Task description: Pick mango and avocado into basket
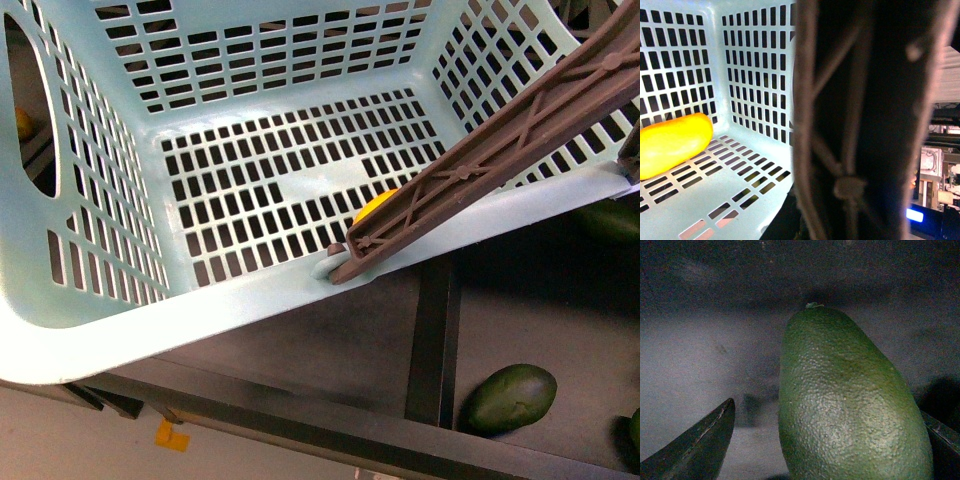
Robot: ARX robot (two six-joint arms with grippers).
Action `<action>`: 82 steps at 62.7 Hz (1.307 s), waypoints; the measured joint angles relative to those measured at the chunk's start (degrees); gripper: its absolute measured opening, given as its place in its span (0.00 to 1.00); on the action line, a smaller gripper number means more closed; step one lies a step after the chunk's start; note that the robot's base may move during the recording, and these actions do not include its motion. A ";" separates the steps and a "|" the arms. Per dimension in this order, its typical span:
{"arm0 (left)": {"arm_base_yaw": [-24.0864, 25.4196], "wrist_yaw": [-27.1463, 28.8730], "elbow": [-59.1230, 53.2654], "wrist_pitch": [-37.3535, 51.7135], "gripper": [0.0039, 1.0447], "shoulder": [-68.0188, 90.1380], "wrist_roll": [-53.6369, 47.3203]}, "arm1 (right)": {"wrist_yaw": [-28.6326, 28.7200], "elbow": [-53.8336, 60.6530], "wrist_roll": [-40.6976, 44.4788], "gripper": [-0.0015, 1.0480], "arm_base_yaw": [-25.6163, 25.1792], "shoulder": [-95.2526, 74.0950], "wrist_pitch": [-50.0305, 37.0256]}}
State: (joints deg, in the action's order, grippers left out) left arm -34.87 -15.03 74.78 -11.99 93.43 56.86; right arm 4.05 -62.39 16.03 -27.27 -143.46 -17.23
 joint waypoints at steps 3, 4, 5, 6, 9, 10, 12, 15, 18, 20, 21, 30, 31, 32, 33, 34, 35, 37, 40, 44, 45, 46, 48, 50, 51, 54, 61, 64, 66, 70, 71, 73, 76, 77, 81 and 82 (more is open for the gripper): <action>0.00 0.00 0.00 0.00 0.04 0.00 0.00 | -0.31 0.00 -0.15 0.87 0.00 0.00 0.02; 0.00 0.00 0.00 0.00 0.04 0.00 0.00 | -0.39 0.02 -0.17 0.84 0.00 0.00 0.11; 0.00 0.00 0.00 0.00 0.04 0.00 0.00 | -0.44 0.02 -0.20 0.82 0.00 0.00 0.13; 0.00 0.02 0.00 0.00 0.04 0.00 0.00 | -0.50 0.02 -0.24 0.79 -0.02 0.00 0.22; 0.00 0.02 0.00 0.00 0.04 0.00 0.00 | -0.68 0.09 -0.24 0.72 -0.11 0.00 0.33; 0.00 0.02 0.00 0.00 0.04 0.00 0.00 | -0.76 0.11 -0.24 0.71 -0.13 0.00 0.35; 0.00 0.02 0.00 0.00 0.04 0.00 0.00 | -0.85 0.13 -0.24 0.67 -0.13 0.00 0.42; 0.00 0.00 0.00 0.00 0.04 0.00 0.00 | -0.98 0.22 -0.26 0.61 -0.17 0.00 0.44; 0.00 0.00 0.00 0.00 0.04 0.00 0.00 | -1.01 0.28 -0.28 0.57 -0.24 0.02 0.46; 0.00 0.00 0.00 0.00 0.04 0.00 0.00 | -0.98 0.33 -0.37 0.54 -0.26 0.04 0.46; 0.00 0.00 0.00 0.00 0.04 0.00 0.00 | -0.98 0.35 -0.42 0.53 -0.28 0.04 0.46; 0.00 -0.02 0.00 0.00 0.04 0.00 0.00 | -0.96 1.03 -0.57 0.52 -0.48 0.57 0.48; 0.00 -0.02 0.00 0.00 0.04 0.00 0.00 | -0.96 1.25 -0.63 0.52 -0.50 0.72 0.50; 0.00 -0.02 0.00 0.00 0.04 0.00 0.00 | -0.94 1.38 -0.63 0.52 -0.52 0.83 0.55; 0.00 -0.02 0.00 0.00 0.04 0.00 0.00 | -0.92 1.51 -0.66 0.52 -0.52 0.94 0.55; 0.00 -0.02 0.00 0.00 0.04 0.00 0.00 | -0.92 1.66 -0.68 0.52 -0.55 1.05 0.57; 0.00 -0.02 0.00 0.00 0.04 0.00 0.00 | -0.92 1.79 -0.68 0.52 -0.55 1.18 0.59; 0.00 -0.02 0.00 0.00 0.04 0.00 0.00 | -0.90 2.25 -0.72 0.52 -0.61 1.62 0.66; 0.00 -0.02 0.00 0.00 0.04 0.00 0.00 | -0.85 2.73 -0.74 0.52 -0.70 2.23 0.76; 0.00 0.00 0.00 0.00 0.04 0.00 0.00 | -0.50 3.63 -0.74 0.52 -0.92 3.48 0.79; 0.00 0.00 0.00 0.00 0.04 0.00 0.00 | -0.39 4.00 -0.72 0.52 -0.98 4.11 0.79; 0.00 0.00 0.00 0.00 0.04 0.00 0.00 | -0.31 4.22 -0.72 0.52 -1.03 4.48 0.79; 0.00 0.00 0.00 0.00 0.04 0.00 0.00 | -0.13 4.63 -0.70 0.52 -1.09 5.22 0.79; 0.00 0.00 0.00 0.00 0.04 0.00 0.00 | 0.31 5.31 -0.68 0.52 -1.22 6.49 0.76; 0.00 0.00 0.00 0.00 0.04 0.00 0.00 | 0.52 5.55 -0.70 0.52 -1.27 6.95 0.74; 0.00 0.00 0.00 0.00 0.04 0.00 0.00 | 1.29 6.32 -0.70 0.52 -1.33 8.44 0.57; 0.00 0.02 0.00 0.00 0.04 0.00 0.00 | 4.04 9.18 -0.72 0.52 -1.53 14.21 -0.20; 0.00 0.00 0.00 0.00 0.04 0.00 0.00 | 4.96 10.27 -0.70 0.52 -1.53 16.52 -0.35; 0.00 0.00 0.00 0.00 0.04 0.00 0.00 | 5.75 11.37 -0.63 0.52 -1.44 19.04 -0.35; 0.00 0.00 0.00 0.00 0.04 0.00 0.00 | 6.82 12.98 -0.59 0.51 -1.18 22.64 -0.33; 0.00 -0.02 0.00 0.00 0.04 0.00 0.00 | 7.43 13.79 -0.59 0.51 -0.96 24.52 -0.26; 0.00 -0.02 0.00 0.00 0.04 0.00 0.00 | 8.85 15.43 -0.63 0.51 -0.42 28.46 0.11; 0.00 -0.02 0.00 0.00 0.04 0.00 0.00 | 10.32 16.98 -0.72 0.51 0.35 32.63 0.85; 0.00 -0.02 0.00 -0.02 0.04 0.00 0.00 | 10.67 17.35 -0.76 0.51 0.55 33.70 1.05; 0.00 -0.02 0.00 0.00 0.04 0.00 0.00 | 12.55 19.10 -1.16 0.51 1.68 39.08 2.05; 0.00 -0.02 0.00 0.00 0.04 0.00 0.00 | 12.92 19.41 -1.29 0.51 1.92 40.15 2.34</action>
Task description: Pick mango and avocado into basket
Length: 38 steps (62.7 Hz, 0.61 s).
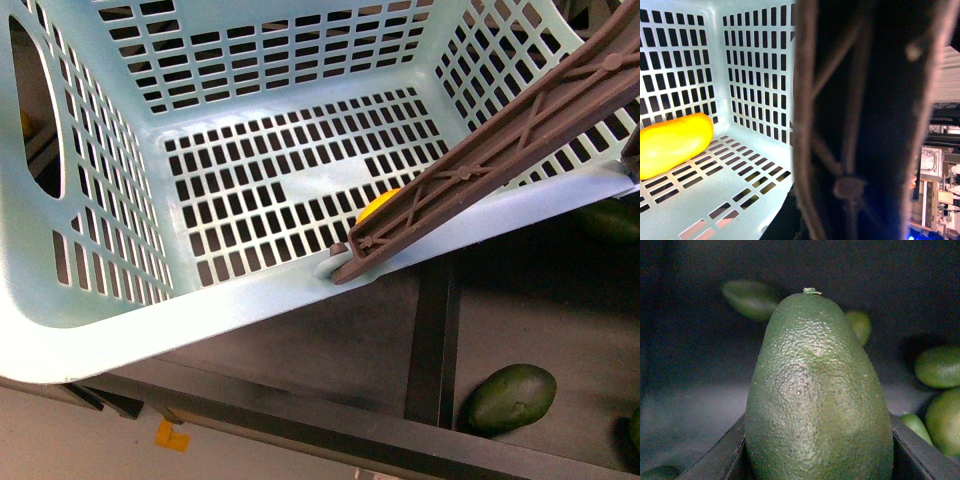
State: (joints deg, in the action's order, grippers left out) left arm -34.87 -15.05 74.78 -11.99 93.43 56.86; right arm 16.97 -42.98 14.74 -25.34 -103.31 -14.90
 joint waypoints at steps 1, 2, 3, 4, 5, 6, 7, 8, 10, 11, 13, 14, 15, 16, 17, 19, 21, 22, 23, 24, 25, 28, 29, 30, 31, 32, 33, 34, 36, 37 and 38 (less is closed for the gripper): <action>0.00 0.00 0.00 0.00 0.04 0.00 0.00 | 0.37 0.31 -0.04 0.51 0.24 1.14 0.31; 0.00 0.00 0.00 -0.02 0.04 0.00 0.00 | 0.70 0.61 -0.17 0.51 0.48 2.27 0.59; 0.00 0.00 0.00 0.00 0.04 0.00 0.00 | 1.31 1.20 -0.39 0.51 0.96 4.57 1.16; 0.00 0.00 0.00 0.00 0.04 0.00 0.00 | 1.64 1.49 -0.50 0.51 1.18 5.68 1.44; 0.00 0.00 0.00 0.00 0.04 0.00 0.00 | 1.95 1.75 -0.63 0.51 1.44 6.82 1.73; 0.00 0.00 0.00 0.00 0.04 0.00 0.00 | 2.29 1.97 -0.72 0.51 1.68 7.96 2.03; 0.00 0.02 0.00 0.00 0.04 0.00 0.00 | 2.60 2.19 -0.92 0.51 1.92 9.09 2.36; 0.00 0.02 0.00 0.00 0.04 0.00 0.00 | 3.19 2.54 -1.33 0.51 2.40 11.37 2.97; 0.00 0.02 0.00 0.00 0.04 0.00 0.00 | 3.69 2.80 -1.64 0.51 2.86 13.55 3.56; 0.00 0.02 0.00 0.00 0.04 0.00 0.00 | 3.87 2.91 -1.84 0.51 3.08 14.62 3.87; 0.00 0.04 0.00 0.00 0.04 0.00 0.00 | 4.22 3.08 -2.67 0.51 3.82 17.81 4.74; 0.00 0.04 0.00 0.00 0.04 0.00 0.00 | 4.39 3.10 -2.97 0.51 4.07 18.84 5.05; 0.00 0.04 0.00 0.00 0.04 0.00 0.00 | 4.57 3.10 -3.10 0.51 4.33 19.87 5.33; 0.00 0.02 0.00 0.00 0.04 0.00 0.00 | 4.76 3.10 -3.48 0.51 4.59 20.81 5.57; 0.00 0.04 0.00 0.00 0.04 0.00 0.00 | 4.96 3.08 -4.00 0.51 5.16 22.71 6.05; 0.00 0.04 0.00 0.00 0.04 0.00 0.00 | 4.92 3.04 -4.46 0.51 5.79 24.48 6.54; 0.00 0.04 0.00 0.00 0.04 0.00 0.00 | 4.83 2.84 -5.38 0.51 7.41 27.74 7.58; 0.00 0.04 0.00 0.00 0.04 0.00 0.00 | 4.68 2.71 -5.88 0.51 8.37 29.16 8.00; 0.00 0.04 0.00 0.00 0.04 0.00 0.00 | 4.59 2.62 -6.12 0.51 8.92 29.81 8.20; 0.00 0.04 0.00 0.00 0.04 0.00 0.00 | 4.46 2.56 -6.34 0.51 9.49 30.42 8.37; 0.00 0.04 0.00 0.00 0.04 0.00 0.00 | 4.33 2.47 -6.54 0.51 10.08 30.99 8.52; 0.00 0.02 0.00 0.00 0.04 0.00 0.00 | 3.28 2.10 -7.41 0.51 12.72 32.98 8.98; 0.00 0.02 0.00 0.00 0.04 0.00 0.00 | 2.97 2.01 -7.61 0.51 13.44 33.38 9.05; 0.00 0.00 0.00 0.00 0.04 0.00 0.00 | 2.64 1.90 -7.80 0.51 14.19 33.75 9.09; 0.00 0.00 0.00 0.00 0.04 0.00 0.00 | 1.99 1.73 -8.11 0.51 15.74 34.36 9.18; 0.00 0.00 0.00 0.00 0.04 0.00 0.00 | 1.70 1.62 -8.46 0.51 16.52 34.60 9.20; 0.00 0.00 0.00 0.00 0.04 0.00 0.00 | 1.42 1.51 -8.68 0.51 17.33 34.80 9.20; 0.00 0.00 0.00 0.00 0.04 0.00 0.00 | 1.14 1.38 -8.87 0.51 18.14 34.97 9.18; 0.00 -0.02 0.00 0.00 0.04 0.00 0.00 | -0.11 0.90 -9.53 0.51 21.44 35.30 9.05; 0.00 -0.02 0.00 0.00 0.04 0.00 0.00 | -0.87 0.63 -9.97 0.51 23.04 35.30 8.87; 0.00 -0.02 0.00 0.00 0.04 0.00 0.00 | -1.73 0.37 -10.32 0.51 24.74 35.21 8.66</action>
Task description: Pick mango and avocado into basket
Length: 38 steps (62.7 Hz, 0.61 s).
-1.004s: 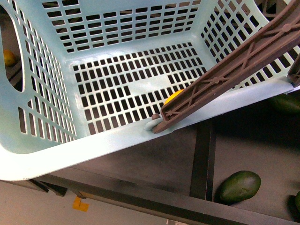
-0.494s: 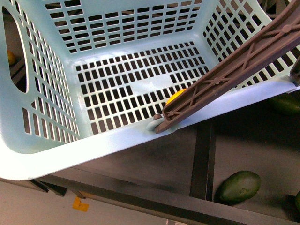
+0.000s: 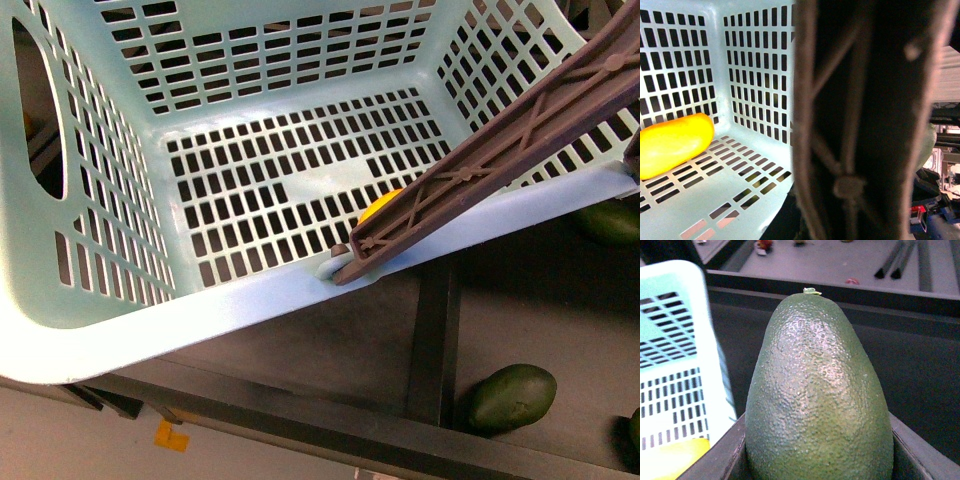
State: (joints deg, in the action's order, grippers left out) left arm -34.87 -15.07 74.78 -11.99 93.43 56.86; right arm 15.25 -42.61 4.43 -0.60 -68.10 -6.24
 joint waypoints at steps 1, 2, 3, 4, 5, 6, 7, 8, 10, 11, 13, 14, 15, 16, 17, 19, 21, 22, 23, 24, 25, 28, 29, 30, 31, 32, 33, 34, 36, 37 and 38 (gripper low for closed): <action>0.00 0.00 0.00 0.00 0.04 0.00 0.02 | -0.37 -0.13 -0.20 0.51 0.76 -0.11 -0.15; 0.00 0.00 0.00 0.00 0.04 0.00 0.00 | -0.96 -0.42 -0.68 0.51 2.34 -0.35 -0.46; 0.00 0.02 0.00 0.00 0.04 0.00 0.00 | -1.25 -0.59 -0.85 0.51 3.15 -0.52 -0.66; 0.00 0.02 0.00 0.00 0.04 0.00 0.00 | -1.55 -0.76 -0.96 0.51 3.89 -0.70 -0.85; 0.00 0.02 0.00 0.00 0.04 0.00 0.00 | -2.25 -1.11 -1.36 0.51 5.38 -1.09 -1.18; 0.00 0.04 0.00 0.00 0.04 0.00 0.00 | -2.58 -1.27 -1.64 0.51 6.10 -1.33 -1.36; 0.00 0.07 0.00 0.00 0.04 0.00 -0.02 | -3.21 -1.68 -1.88 0.51 7.48 -1.79 -1.73; 0.00 0.07 0.00 0.00 0.04 0.00 -0.02 | -3.50 -1.90 -1.97 0.51 8.15 -2.05 -1.90; 0.00 0.07 0.00 0.00 0.04 0.00 -0.02 | -4.26 -2.58 -2.27 0.51 10.10 -2.89 -2.40; 0.00 0.07 0.00 0.00 0.04 0.00 -0.02 | -4.50 -2.80 -2.38 0.51 10.69 -3.17 -2.58; 0.00 0.07 0.00 0.00 0.04 0.00 0.00 | -5.25 -3.50 -2.80 0.51 12.41 -4.09 -3.15; 0.00 0.04 0.00 -0.02 0.04 0.00 0.00 | -5.49 -3.72 -2.91 0.51 12.94 -4.39 -3.26; 0.00 0.04 0.00 0.00 0.04 0.00 0.00 | -5.75 -3.96 -3.02 0.51 13.46 -4.68 -3.41; 0.00 0.04 0.00 0.00 0.04 0.00 0.00 | -6.23 -4.39 -3.19 0.51 14.47 -5.27 -3.67; 0.00 0.04 0.00 0.00 0.04 0.00 0.00 | -6.49 -4.61 -3.23 0.51 14.95 -5.55 -3.87; 0.00 0.04 0.00 0.00 0.04 0.00 0.00 | -7.17 -5.33 -3.50 0.51 16.65 -6.71 -4.48; 0.00 0.04 0.00 0.00 0.04 0.00 0.00 | -8.09 -6.01 -3.76 0.51 18.18 -7.87 -5.03; 0.00 0.04 0.00 0.00 0.04 0.00 0.00 | -8.48 -6.29 -3.93 0.51 18.88 -8.50 -5.40; 0.00 0.04 0.00 0.00 0.04 0.00 0.00 | -8.81 -6.58 -4.22 0.51 19.54 -9.11 -5.73; 0.00 0.07 0.00 0.00 0.04 0.00 0.00 | -9.14 -6.82 -4.55 0.51 20.15 -9.70 -6.03; 0.00 0.07 0.00 0.00 0.04 0.00 -0.02 | -9.60 -7.06 -4.92 0.51 21.00 -10.60 -6.64; 0.00 0.07 0.00 0.00 0.04 0.00 -0.02 | -10.12 -7.17 -6.10 0.51 22.14 -12.22 -7.89; 0.00 0.07 0.00 0.00 0.04 0.00 -0.02 | -10.25 -7.26 -6.58 0.51 22.53 -12.92 -8.37; 0.00 0.07 0.00 0.00 0.04 0.00 -0.02 | -10.47 -7.30 -6.69 0.51 22.77 -13.27 -8.59; 0.00 0.04 0.00 0.00 0.04 0.00 0.00 | -10.67 -7.32 -6.88 0.51 22.97 -13.64 -8.83; 0.00 0.04 0.00 0.00 0.04 0.00 0.00 | -11.10 -7.45 -7.32 0.51 23.39 -14.36 -9.25; 0.00 0.04 0.00 0.00 0.04 0.00 0.00 | -11.30 -7.52 -7.43 0.51 23.58 -14.71 -9.42; 0.00 0.02 0.00 0.00 0.04 0.00 0.00 | -11.52 -7.58 -7.61 0.51 23.76 -15.08 -9.57; 0.00 0.02 0.00 0.00 0.04 0.00 0.00 | -12.00 -7.85 -8.20 0.51 24.33 -16.17 -10.03; 0.00 0.02 0.00 -0.02 0.04 0.00 0.00 | -12.11 -7.93 -8.39 0.51 24.50 -16.55 -10.19; 0.00 0.00 0.00 0.00 0.04 0.00 0.00 | -12.35 -8.11 -8.79 0.51 24.85 -17.25 -10.43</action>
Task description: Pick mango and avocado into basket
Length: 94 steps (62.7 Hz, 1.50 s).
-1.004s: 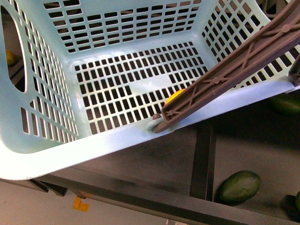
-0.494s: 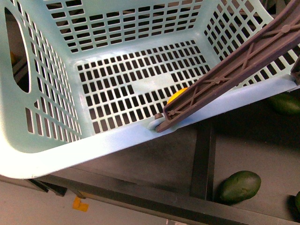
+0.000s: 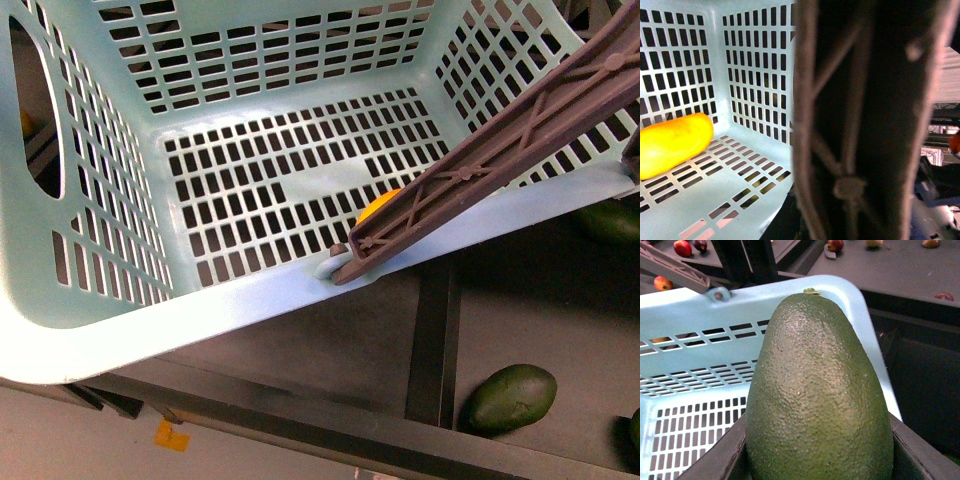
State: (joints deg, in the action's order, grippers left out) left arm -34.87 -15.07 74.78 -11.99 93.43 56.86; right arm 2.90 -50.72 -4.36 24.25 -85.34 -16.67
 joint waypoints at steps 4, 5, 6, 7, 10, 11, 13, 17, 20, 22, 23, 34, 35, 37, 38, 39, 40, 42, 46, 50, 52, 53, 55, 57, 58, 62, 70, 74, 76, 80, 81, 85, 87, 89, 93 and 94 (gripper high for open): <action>0.00 0.00 0.00 0.00 0.04 0.00 0.00 | -0.42 -0.57 -0.74 0.51 0.85 -1.55 -0.39; 0.00 0.02 0.00 0.00 0.04 0.00 0.00 | -0.44 -0.68 -0.85 0.51 1.01 -1.81 -0.46; 0.00 0.02 0.00 0.00 0.04 0.00 0.00 | -0.50 -0.76 -0.96 0.51 1.16 -2.12 -0.55; 0.00 0.02 0.00 0.00 0.04 0.00 0.00 | -0.63 -0.98 -1.07 0.51 1.46 -2.58 -0.63; 0.00 0.02 0.00 0.00 0.04 0.00 0.00 | -0.81 -1.36 -1.31 0.51 1.92 -3.23 -0.70; 0.00 0.02 0.00 0.00 0.04 0.00 0.00 | -0.83 -1.46 -1.33 0.51 2.08 -3.39 -0.70; 0.00 0.04 0.00 0.00 0.04 0.00 0.00 | -1.01 -1.86 -1.57 0.51 2.47 -3.87 -0.70; 0.00 0.17 0.00 0.00 0.04 0.00 -0.02 | -1.20 -2.43 -1.68 0.54 2.93 -4.31 -0.70; 0.00 0.24 0.00 0.00 0.04 0.00 0.02 | -1.44 -2.69 -1.73 0.61 3.15 -4.46 -0.70; 0.02 0.22 0.00 0.00 0.04 0.00 0.00 | -1.46 -2.80 -1.75 0.64 3.17 -4.46 -0.70; 0.07 0.24 0.00 0.00 0.04 0.00 0.00 | -1.60 -2.91 -1.73 0.67 3.19 -4.46 -0.70; 0.11 0.55 0.00 0.00 0.04 0.00 0.07 | -3.28 -2.78 -1.73 0.90 2.73 -4.35 -2.03; 0.11 0.55 0.00 0.00 0.04 0.00 0.04 | -3.61 -2.62 -1.70 0.93 2.54 -4.15 -2.25; 0.11 0.46 0.00 0.04 0.04 0.00 0.17 | -4.85 -1.92 -1.97 0.92 2.16 -3.50 -2.64; 0.11 0.44 0.00 0.04 0.04 0.00 0.17 | -5.42 -1.62 -2.27 0.91 1.99 -3.08 -2.75; 0.11 0.46 0.00 0.04 0.04 0.00 0.20 | -6.21 -1.36 -2.89 0.91 1.79 -2.62 -2.80; 0.11 0.39 0.00 0.04 0.04 0.00 0.15 | -7.21 -1.11 -3.54 0.92 1.51 -1.99 -2.78; 0.11 0.39 0.00 0.04 0.04 0.00 0.13 | -8.15 -0.92 -4.13 0.92 1.16 -1.27 -2.80; 0.11 0.31 0.00 0.02 0.04 0.00 0.07 | -10.14 -0.39 -5.33 0.92 0.13 1.31 -2.80; 0.13 0.22 0.00 0.02 0.04 0.00 0.20 | -10.64 -0.42 -5.90 0.92 -0.42 2.97 -2.93; 0.13 0.24 0.00 0.02 0.04 0.00 0.24 | -10.64 -0.42 -6.21 0.92 -0.52 3.61 -2.99; 0.13 0.24 0.00 0.02 0.04 0.00 0.22 | -10.62 -0.42 -6.32 0.92 -0.55 3.87 -3.02; 0.11 0.24 0.00 0.02 0.04 0.00 0.17 | -10.64 -0.42 -6.43 0.92 -0.55 4.00 -3.06; 0.04 0.28 0.00 0.02 0.04 0.00 0.11 | -13.70 0.37 -5.27 0.89 -0.28 3.93 -5.55; -0.02 0.22 0.00 0.02 0.04 0.00 0.04 | -16.72 1.55 -4.15 0.86 -0.28 3.98 -8.83; -0.17 0.02 0.00 0.02 0.04 0.00 0.02 | -22.18 5.60 -1.42 0.78 -0.61 4.57 -16.15; 0.07 -0.33 0.00 0.02 0.04 0.00 0.52 | -22.43 15.80 2.25 0.58 -3.78 9.42 -24.02; 0.04 0.17 0.00 0.02 0.04 0.00 0.13 | -20.24 21.62 3.04 0.43 -6.43 13.99 -25.88; 0.04 0.26 0.00 0.02 0.04 0.00 -0.04 | -19.28 23.91 3.21 0.36 -7.52 15.69 -26.40; 0.04 0.17 0.00 0.02 0.04 0.00 0.00 | -17.86 27.17 3.54 0.26 -9.07 17.99 -26.95; 0.04 0.09 0.00 0.02 0.04 0.00 0.04 | -17.42 28.15 3.65 0.23 -9.51 18.69 -27.08; 0.04 0.02 0.00 0.02 0.04 0.00 0.17 | -16.37 30.32 3.82 0.15 -10.47 20.31 -27.28; 0.04 0.02 0.00 0.02 0.04 0.00 0.24 | -15.63 31.50 3.85 0.10 -11.04 21.31 -27.39; 0.04 0.02 0.00 0.02 0.04 0.00 0.26 | -14.97 32.61 3.91 0.05 -11.58 22.36 -27.47; 0.07 0.11 0.00 0.02 0.04 0.00 0.22 | -13.79 34.69 4.11 0.02 -12.68 24.52 -27.47; 0.07 0.13 0.00 0.02 0.04 0.00 0.20 | -13.60 35.01 4.15 0.02 -12.83 24.87 -27.47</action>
State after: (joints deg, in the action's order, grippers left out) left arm -34.81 -14.94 74.78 -11.97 93.43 57.06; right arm -10.70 -15.70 -0.21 11.42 -60.47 -44.14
